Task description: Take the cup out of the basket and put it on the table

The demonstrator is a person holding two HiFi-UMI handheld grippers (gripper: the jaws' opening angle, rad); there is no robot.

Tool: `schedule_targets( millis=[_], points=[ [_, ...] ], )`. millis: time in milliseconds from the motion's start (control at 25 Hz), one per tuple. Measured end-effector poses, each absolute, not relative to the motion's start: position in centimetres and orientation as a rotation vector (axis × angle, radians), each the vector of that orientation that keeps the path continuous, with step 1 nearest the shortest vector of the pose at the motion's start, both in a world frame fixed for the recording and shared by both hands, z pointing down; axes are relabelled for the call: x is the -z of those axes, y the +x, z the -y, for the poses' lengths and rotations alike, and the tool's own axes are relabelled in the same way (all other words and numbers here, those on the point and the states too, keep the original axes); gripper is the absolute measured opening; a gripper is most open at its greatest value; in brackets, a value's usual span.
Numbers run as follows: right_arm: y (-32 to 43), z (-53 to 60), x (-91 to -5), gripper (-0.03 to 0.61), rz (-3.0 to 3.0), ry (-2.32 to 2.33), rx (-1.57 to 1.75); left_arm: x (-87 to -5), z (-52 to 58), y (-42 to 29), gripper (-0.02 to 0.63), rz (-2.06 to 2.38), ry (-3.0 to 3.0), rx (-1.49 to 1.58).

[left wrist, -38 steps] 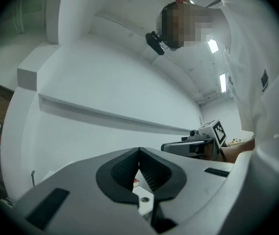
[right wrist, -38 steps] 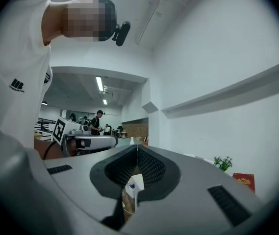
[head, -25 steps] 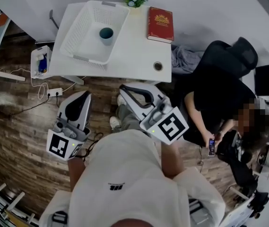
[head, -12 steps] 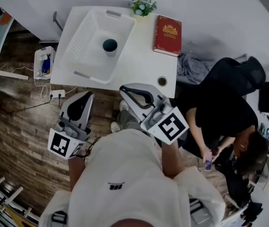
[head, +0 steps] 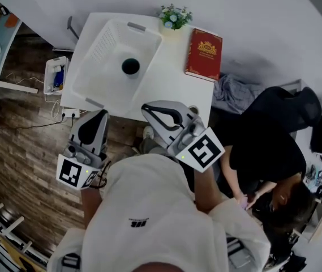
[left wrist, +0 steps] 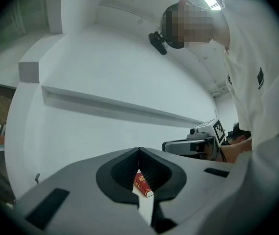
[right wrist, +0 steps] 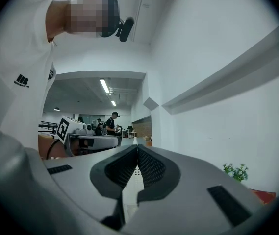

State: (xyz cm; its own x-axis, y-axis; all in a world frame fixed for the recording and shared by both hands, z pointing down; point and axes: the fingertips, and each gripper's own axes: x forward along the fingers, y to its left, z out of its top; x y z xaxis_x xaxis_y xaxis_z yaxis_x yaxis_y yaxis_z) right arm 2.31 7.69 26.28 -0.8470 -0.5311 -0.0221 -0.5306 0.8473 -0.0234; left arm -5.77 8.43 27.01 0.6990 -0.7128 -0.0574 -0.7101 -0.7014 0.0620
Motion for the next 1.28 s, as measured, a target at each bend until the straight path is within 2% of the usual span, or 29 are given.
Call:
schedule_targets(
  millis=[880,1280],
  points=[
    [1.1,-0.6,-27.2,0.012,-3.019,-0.903,-0.003,-27.9,-1.2,-5.8,0.011,1.141,2.879,0.116],
    [-1.2,4.1,-32.5,0.012,-3.276,-1.043,0.027,-29.4,3.7,-8.1,0.011,1.076,2.865,0.108]
  ],
)
